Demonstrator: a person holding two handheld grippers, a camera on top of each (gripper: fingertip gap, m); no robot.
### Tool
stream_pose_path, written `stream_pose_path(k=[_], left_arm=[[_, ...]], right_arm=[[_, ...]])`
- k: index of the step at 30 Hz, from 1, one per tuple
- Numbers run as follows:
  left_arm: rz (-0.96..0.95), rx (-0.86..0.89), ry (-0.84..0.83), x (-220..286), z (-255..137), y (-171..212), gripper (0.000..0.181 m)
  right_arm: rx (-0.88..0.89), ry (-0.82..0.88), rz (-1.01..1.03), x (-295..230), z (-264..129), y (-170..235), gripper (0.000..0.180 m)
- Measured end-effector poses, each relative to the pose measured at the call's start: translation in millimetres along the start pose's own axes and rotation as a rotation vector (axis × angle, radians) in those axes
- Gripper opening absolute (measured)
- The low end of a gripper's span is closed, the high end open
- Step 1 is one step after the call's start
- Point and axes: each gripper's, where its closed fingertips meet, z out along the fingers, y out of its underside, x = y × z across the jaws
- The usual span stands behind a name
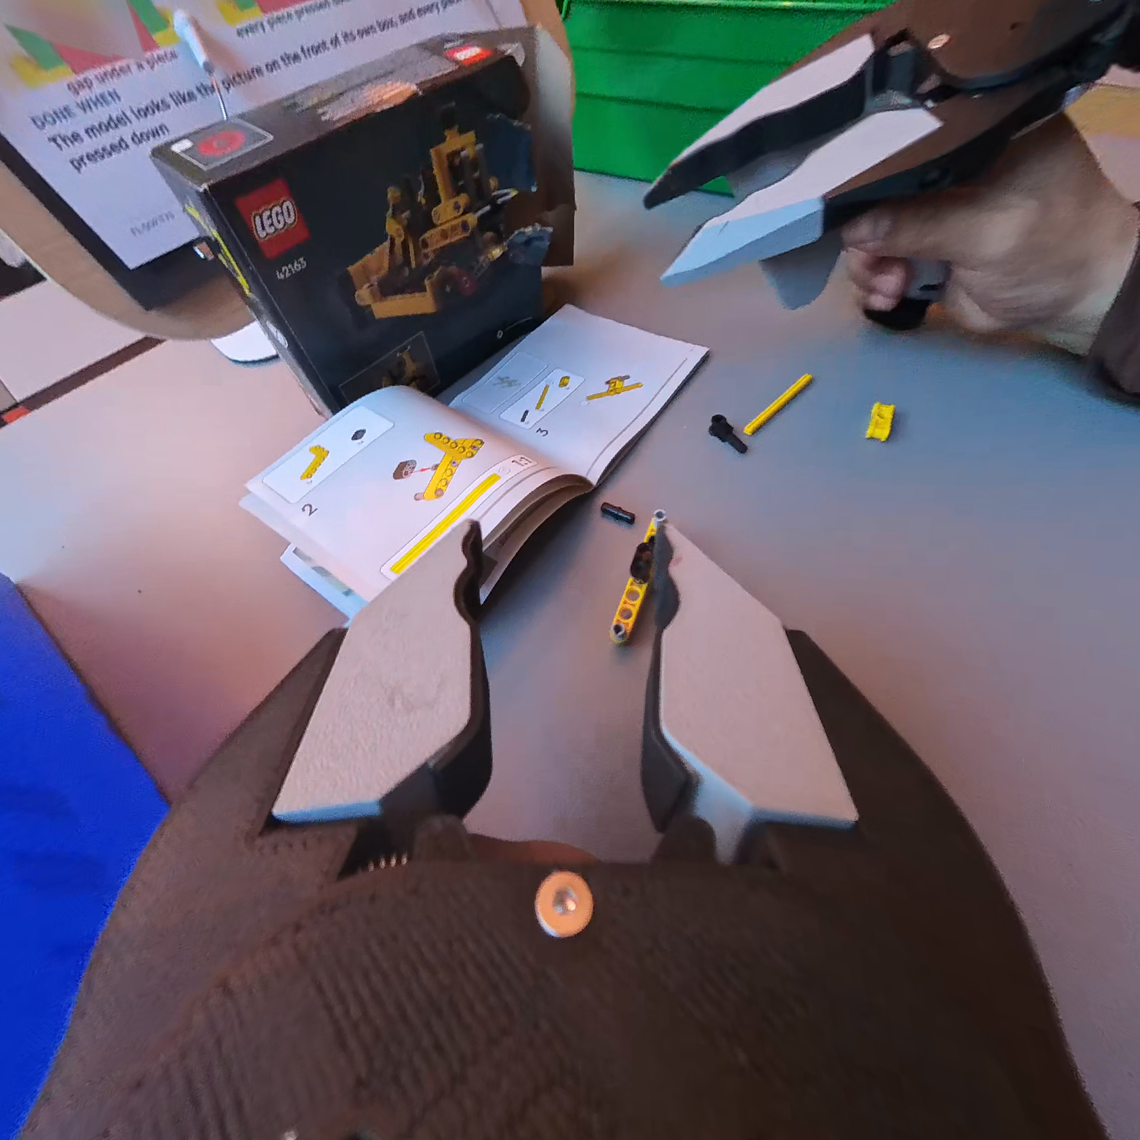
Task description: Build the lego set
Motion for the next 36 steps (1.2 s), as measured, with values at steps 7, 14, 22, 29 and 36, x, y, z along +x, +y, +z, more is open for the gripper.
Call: stream_pose_path(k=[7, 14, 22, 29, 36], left_arm=[[-0.007, 0.025, 0.018, 1, -3, -5, 0.053], [-0.011, 0.026, 0.05, 8, -3, -5, 0.053], [0.063, 0.097, -0.058, 9, -16, -16, 0.052], [-0.086, 0.041, -0.057, 36, -67, 4, 0.053], [-0.015, 0.029, -0.184, 14, -118, -30, 0.052]], right_arm=[[0.063, -0.061, -0.02, -20, -15, -5, 0.054], [0.06, -0.085, 0.045, -17, -13, -1, 0.054], [0.094, -0.016, 0.047, -2, -18, -6, 0.053], [0.073, -0.018, 0.058, 1, -18, -1, 0.053], [0.074, -0.035, 0.048, -3, -18, -2, 0.053]])
